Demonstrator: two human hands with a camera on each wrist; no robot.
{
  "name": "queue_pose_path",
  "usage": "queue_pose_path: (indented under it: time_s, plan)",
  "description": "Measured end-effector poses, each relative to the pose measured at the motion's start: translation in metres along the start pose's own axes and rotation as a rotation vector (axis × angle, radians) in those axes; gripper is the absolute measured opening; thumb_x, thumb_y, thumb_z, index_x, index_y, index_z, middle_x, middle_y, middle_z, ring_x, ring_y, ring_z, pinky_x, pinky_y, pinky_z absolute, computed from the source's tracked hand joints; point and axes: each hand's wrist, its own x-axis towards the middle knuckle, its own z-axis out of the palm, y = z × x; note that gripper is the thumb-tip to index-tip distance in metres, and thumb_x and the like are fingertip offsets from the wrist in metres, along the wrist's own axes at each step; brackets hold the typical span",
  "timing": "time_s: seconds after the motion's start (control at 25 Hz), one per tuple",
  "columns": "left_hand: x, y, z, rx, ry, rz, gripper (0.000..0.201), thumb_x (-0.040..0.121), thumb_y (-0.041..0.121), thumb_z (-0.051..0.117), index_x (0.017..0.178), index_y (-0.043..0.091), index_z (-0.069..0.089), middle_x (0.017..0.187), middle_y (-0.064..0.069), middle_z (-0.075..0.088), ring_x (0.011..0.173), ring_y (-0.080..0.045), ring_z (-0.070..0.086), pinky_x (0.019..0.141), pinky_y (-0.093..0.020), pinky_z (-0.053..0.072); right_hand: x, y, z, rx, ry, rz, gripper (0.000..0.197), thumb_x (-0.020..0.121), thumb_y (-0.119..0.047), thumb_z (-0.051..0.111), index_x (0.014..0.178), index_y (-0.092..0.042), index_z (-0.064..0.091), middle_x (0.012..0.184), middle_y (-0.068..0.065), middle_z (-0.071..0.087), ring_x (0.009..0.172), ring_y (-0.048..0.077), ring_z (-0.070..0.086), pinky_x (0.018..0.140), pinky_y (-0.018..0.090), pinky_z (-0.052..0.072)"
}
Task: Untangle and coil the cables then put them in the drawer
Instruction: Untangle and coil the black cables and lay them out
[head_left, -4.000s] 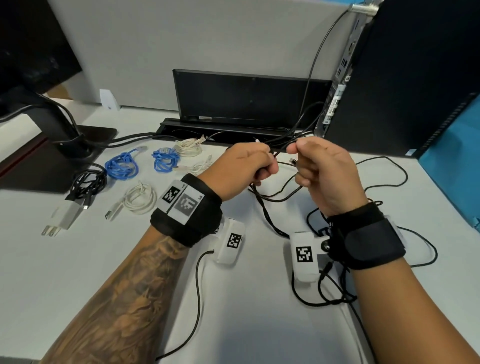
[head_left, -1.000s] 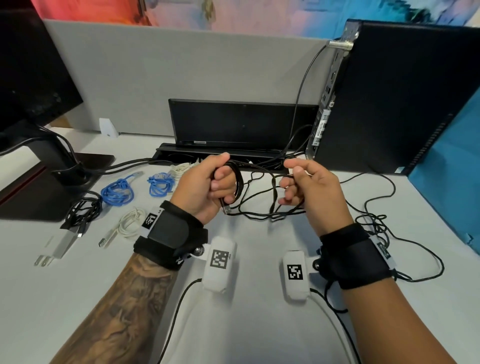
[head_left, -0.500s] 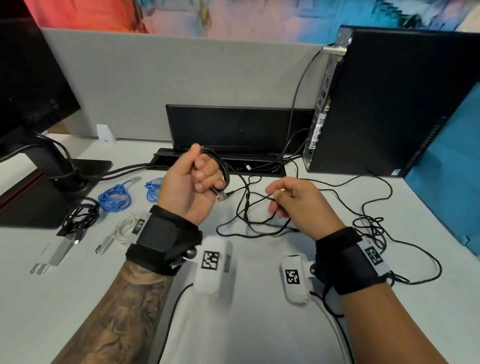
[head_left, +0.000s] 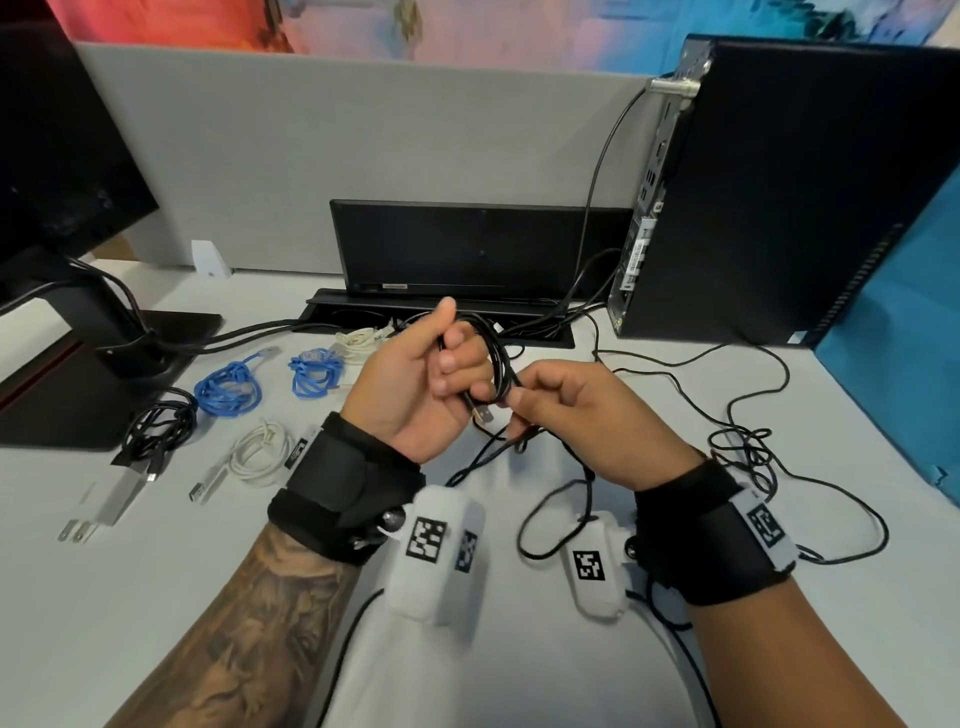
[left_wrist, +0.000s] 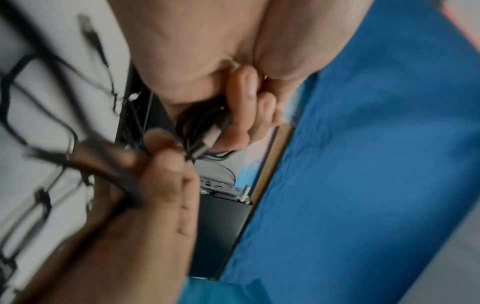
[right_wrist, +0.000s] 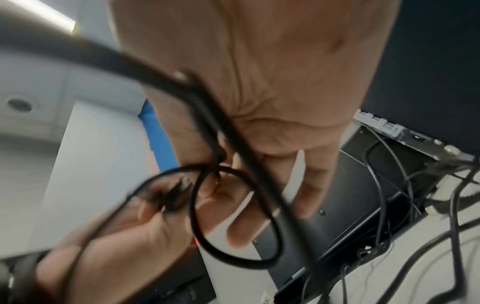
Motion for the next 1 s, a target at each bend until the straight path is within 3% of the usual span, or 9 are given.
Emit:
queue_pose_path:
  time_s: [0.12, 0.2, 0.28, 0.4, 0.56, 0.72, 0.88, 0.96, 1.0]
  plan:
    - [0.001, 0.009, -0.010, -0.315, -0.051, 0.099, 0.023, 0.097, 0.019, 0.035, 0.087, 0.011, 0.053, 0.072, 0.002, 0.044, 0.056, -0.009, 0.039, 0.079, -0.026, 0.044, 0.000, -0.003, 0.001, 0.057, -0.065, 0.031, 0.015, 0.098, -0.014, 0.060, 0.106, -0.018, 0.072, 0.076, 0.014, 0.070, 0.077, 0.017, 0.068, 0.088, 0.037, 0.055]
    - [0.004, 0.017, -0.018, -0.386, 0.024, 0.231, 0.023, 0.097, 0.013, 0.032, 0.096, 0.007, 0.054, 0.080, -0.001, 0.050, 0.063, -0.010, 0.048, 0.088, -0.032, 0.045, -0.003, -0.005, 0.001, -0.007, -0.103, 0.044, 0.019, 0.098, -0.017, 0.058, 0.106, -0.025, 0.074, 0.075, 0.020, 0.059, 0.072, 0.017, 0.059, 0.077, 0.031, 0.051]
    - [0.008, 0.020, -0.023, -0.338, 0.127, 0.350, 0.025, 0.102, 0.010, 0.031, 0.101, 0.005, 0.056, 0.083, -0.002, 0.059, 0.069, -0.010, 0.058, 0.092, -0.036, 0.046, -0.006, -0.010, 0.004, -0.084, -0.142, 0.052, 0.021, 0.099, -0.019, 0.056, 0.104, -0.029, 0.074, 0.074, 0.014, 0.053, 0.068, 0.019, 0.048, 0.068, 0.032, 0.046]
    - [0.011, 0.011, -0.019, 0.041, 0.254, 0.505, 0.022, 0.103, 0.006, 0.038, 0.103, 0.003, 0.060, 0.085, -0.006, 0.065, 0.076, -0.014, 0.064, 0.092, -0.036, 0.050, -0.009, -0.018, 0.012, -0.111, -0.118, 0.016, 0.023, 0.098, -0.013, 0.056, 0.100, -0.025, 0.075, 0.068, 0.011, 0.053, 0.063, 0.019, 0.044, 0.061, 0.028, 0.040]
    - [0.005, -0.002, -0.008, 0.899, 0.267, 0.636, 0.017, 0.099, 0.006, 0.050, 0.102, 0.006, 0.067, 0.087, -0.004, 0.069, 0.077, -0.016, 0.066, 0.080, -0.033, 0.054, -0.009, -0.019, 0.002, -0.040, 0.177, -0.166, 0.016, 0.091, -0.003, 0.063, 0.087, -0.013, 0.074, 0.067, -0.002, 0.061, 0.060, 0.009, 0.050, 0.058, 0.020, 0.043]
    - [-0.002, -0.016, 0.000, 1.463, 0.033, 0.443, 0.021, 0.098, 0.039, 0.049, 0.082, 0.027, 0.051, 0.073, 0.007, 0.052, 0.066, -0.010, 0.050, 0.063, -0.031, 0.046, -0.007, -0.013, -0.006, 0.077, 0.296, -0.316, 0.020, 0.085, 0.006, 0.058, 0.087, -0.011, 0.067, 0.080, -0.002, 0.065, 0.079, 0.023, 0.062, 0.074, 0.030, 0.053]
    - [0.001, -0.012, -0.008, 1.593, 0.093, 0.426, 0.039, 0.095, 0.049, 0.047, 0.069, 0.020, 0.044, 0.062, 0.005, 0.044, 0.057, -0.014, 0.042, 0.057, -0.039, 0.041, 0.000, -0.002, -0.007, 0.120, 0.298, -0.256, 0.028, 0.099, 0.005, 0.049, 0.104, -0.016, 0.067, 0.096, 0.002, 0.074, 0.096, 0.017, 0.071, 0.084, 0.030, 0.057]
    - [0.003, -0.009, -0.013, 1.448, 0.211, 0.436, 0.043, 0.096, 0.044, 0.049, 0.070, 0.010, 0.047, 0.063, -0.006, 0.046, 0.060, -0.028, 0.048, 0.057, -0.040, 0.045, 0.003, 0.002, -0.006, 0.130, 0.278, -0.151, 0.029, 0.101, 0.002, 0.046, 0.102, -0.017, 0.067, 0.093, 0.004, 0.074, 0.084, 0.014, 0.071, 0.076, 0.033, 0.058]
    - [0.005, -0.007, -0.013, 1.333, 0.269, 0.430, 0.043, 0.098, 0.037, 0.050, 0.070, 0.005, 0.046, 0.064, -0.008, 0.045, 0.061, -0.031, 0.048, 0.055, -0.034, 0.046, 0.004, 0.002, -0.008, 0.145, 0.299, -0.095, 0.027, 0.102, 0.000, 0.046, 0.101, -0.018, 0.066, 0.089, 0.004, 0.073, 0.074, 0.013, 0.067, 0.068, 0.031, 0.056]
